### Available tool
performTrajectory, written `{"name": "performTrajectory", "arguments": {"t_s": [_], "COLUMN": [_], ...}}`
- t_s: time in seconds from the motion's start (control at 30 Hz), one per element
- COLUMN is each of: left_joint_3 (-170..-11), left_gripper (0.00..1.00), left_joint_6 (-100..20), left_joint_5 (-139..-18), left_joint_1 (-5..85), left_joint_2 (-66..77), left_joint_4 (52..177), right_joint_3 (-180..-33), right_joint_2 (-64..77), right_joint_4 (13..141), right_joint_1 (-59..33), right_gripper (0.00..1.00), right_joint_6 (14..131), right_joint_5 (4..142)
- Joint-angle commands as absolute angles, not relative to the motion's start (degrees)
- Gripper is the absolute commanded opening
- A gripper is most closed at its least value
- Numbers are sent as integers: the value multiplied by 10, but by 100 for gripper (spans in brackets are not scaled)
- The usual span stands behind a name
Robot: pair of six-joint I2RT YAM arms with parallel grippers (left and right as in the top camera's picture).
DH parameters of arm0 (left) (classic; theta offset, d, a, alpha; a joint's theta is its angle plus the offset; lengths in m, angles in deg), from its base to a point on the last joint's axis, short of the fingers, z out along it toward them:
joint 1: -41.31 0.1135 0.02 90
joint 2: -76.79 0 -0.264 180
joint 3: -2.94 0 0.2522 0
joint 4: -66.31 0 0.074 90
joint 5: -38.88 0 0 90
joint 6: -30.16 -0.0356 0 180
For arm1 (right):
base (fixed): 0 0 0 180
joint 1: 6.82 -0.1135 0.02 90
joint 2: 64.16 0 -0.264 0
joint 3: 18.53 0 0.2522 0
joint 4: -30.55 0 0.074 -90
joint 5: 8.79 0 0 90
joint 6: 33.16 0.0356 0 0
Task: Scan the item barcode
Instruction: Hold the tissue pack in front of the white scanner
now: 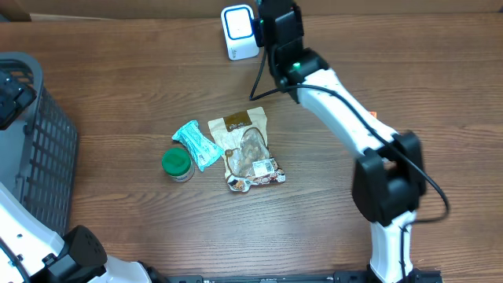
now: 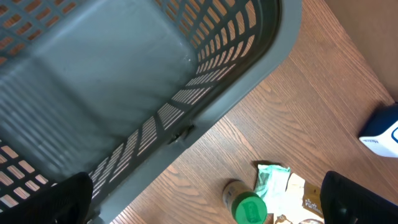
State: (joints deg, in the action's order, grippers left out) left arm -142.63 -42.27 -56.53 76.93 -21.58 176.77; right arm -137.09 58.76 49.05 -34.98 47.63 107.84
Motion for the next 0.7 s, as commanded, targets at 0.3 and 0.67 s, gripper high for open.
{"name": "performTrajectory", "arguments": {"t_s": [0.3, 0.67], "left_joint_3": [-1426, -1426], "left_gripper": [99, 100], "left_joint_6": [-431, -431], "left_joint_5": [-569, -569], "left_joint_1": [765, 765], "left_joint_2": [-214, -214], "left_joint_4": [1769, 1769], "right_joint_3": [-1381, -1381], "right_joint_2": [735, 744], "right_joint_4": [277, 275], "right_joint_1": [-393, -398], "right_gripper": [4, 4], "right_joint_6": [162, 163], "right_joint_5": [1125, 1127]}}
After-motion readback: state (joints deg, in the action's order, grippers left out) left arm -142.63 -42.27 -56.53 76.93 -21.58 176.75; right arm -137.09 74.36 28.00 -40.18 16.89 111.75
